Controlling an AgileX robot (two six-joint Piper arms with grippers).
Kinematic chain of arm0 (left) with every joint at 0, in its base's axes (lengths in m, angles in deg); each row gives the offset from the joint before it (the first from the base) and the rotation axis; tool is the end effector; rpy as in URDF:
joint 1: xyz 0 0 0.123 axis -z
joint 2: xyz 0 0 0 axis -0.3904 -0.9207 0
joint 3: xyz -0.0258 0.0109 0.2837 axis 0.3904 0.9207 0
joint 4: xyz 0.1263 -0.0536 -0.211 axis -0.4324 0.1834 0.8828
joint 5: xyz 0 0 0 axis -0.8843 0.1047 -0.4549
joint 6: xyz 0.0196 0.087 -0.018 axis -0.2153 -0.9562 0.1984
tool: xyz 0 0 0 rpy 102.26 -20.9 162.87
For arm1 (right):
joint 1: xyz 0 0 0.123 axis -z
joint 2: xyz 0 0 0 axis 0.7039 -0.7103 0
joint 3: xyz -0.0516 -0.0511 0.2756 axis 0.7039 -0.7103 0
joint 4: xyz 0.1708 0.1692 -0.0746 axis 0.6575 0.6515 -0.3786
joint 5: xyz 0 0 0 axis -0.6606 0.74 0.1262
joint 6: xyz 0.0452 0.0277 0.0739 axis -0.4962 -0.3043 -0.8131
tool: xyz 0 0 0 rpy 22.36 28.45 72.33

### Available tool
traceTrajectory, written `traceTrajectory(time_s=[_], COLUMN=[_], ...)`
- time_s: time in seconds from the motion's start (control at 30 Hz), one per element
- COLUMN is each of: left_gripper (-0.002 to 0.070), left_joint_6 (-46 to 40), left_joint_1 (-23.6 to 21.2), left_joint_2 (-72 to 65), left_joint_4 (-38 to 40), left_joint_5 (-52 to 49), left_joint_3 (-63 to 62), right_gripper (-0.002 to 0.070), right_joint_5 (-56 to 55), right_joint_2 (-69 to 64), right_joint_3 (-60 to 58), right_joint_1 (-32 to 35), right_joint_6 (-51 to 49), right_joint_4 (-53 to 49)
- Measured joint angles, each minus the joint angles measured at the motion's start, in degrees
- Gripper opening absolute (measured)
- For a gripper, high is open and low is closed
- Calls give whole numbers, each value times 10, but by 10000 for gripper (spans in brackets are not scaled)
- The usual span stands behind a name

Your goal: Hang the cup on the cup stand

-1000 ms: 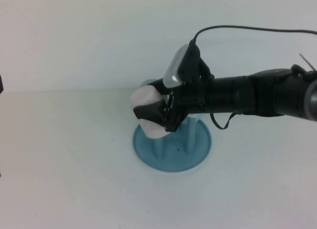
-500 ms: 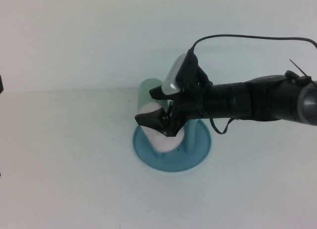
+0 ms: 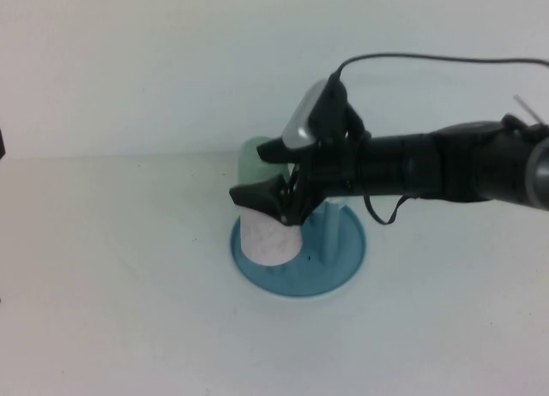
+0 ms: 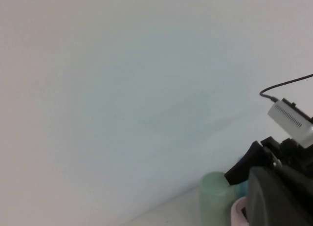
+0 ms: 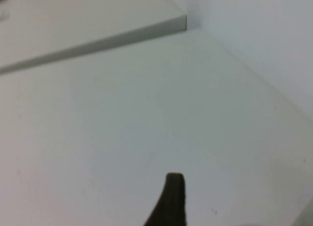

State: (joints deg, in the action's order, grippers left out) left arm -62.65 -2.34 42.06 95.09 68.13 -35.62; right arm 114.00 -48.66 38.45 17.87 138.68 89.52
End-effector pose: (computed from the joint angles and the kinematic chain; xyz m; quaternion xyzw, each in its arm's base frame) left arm 0.1047 -0.0487 0.4039 0.1769 0.6842 -0.1421 0.6931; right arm 0.3751 0.2503 0.2102 -0.4532 0.6915 0.3064 0.4718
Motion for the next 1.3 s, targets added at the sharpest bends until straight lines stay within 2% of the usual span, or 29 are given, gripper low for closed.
traceTrajectory(time_s=[0.1,0.17,0.27,0.43,0.5,0.73,0.83,1.0,1.3], left_gripper=[1,1,1,1,1,1,1,1,1], left_joint_6=[-9,-11,-11,-14,-26,-45,-45,-45,-45], left_joint_1=[0,0,0,0,0,0,0,0,0], left_joint_2=[-1,-1,-1,-1,-1,-1,-1,-1,-1], left_joint_4=[0,-1,-2,-8,-18,-25,-24,-24,-24], left_joint_5=[16,46,108,186,208,259,265,268,240], left_joint_3=[2,12,46,126,153,220,242,269,282], right_gripper=[654,590,443,110,46,2,0,-1,-1], right_joint_5=[2,2,-6,-45,-59,-66,-66,-89,-234], right_joint_2=[35,64,116,201,232,338,382,469,629], right_joint_3=[0,0,0,0,0,-11,-52,-181,-442], right_joint_1=[0,0,0,0,0,0,0,0,0], right_joint_6=[-16,-23,-34,-97,-133,-346,-397,-416,-419], right_joint_4=[0,0,-12,-101,-150,-369,-424,-447,-421])
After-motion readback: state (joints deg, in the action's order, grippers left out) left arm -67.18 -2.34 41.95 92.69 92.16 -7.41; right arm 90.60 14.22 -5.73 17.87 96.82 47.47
